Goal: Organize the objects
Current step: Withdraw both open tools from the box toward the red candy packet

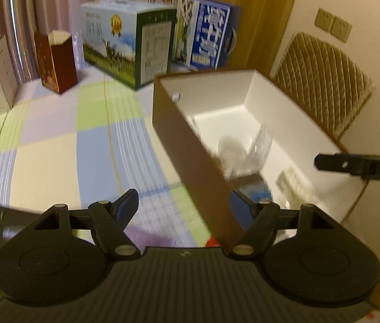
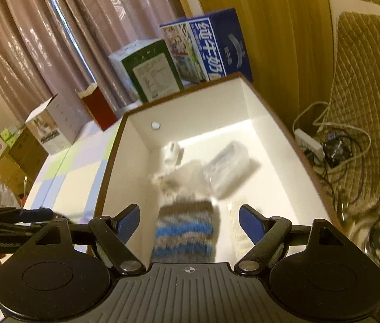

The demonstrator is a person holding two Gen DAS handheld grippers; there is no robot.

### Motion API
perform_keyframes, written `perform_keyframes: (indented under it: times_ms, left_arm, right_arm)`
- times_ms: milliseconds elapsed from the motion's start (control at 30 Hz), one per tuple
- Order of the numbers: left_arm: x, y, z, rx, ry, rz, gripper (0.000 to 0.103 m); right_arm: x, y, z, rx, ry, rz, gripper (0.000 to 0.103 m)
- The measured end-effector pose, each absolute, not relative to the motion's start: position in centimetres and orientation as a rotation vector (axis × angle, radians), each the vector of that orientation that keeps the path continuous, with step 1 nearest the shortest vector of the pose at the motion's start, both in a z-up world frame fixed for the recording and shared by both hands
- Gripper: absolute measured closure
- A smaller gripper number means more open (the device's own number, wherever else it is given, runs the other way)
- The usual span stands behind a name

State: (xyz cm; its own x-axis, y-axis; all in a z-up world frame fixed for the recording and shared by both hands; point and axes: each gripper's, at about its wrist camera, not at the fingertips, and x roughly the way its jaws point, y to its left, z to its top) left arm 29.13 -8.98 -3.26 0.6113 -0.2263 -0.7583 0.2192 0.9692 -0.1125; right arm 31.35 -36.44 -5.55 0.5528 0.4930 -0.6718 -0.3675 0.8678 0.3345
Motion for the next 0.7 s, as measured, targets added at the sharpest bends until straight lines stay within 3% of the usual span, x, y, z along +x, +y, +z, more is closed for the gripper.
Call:
perform_keyframes:
  times_ms: [700]
  left_arm:
    - [25.3, -10.9, -10.0, 0.250, 0.984, -0.485, 0.035]
  right_arm:
    - [23.8, -40.7, -6.3, 0.254, 0.856, 0.200, 0.025]
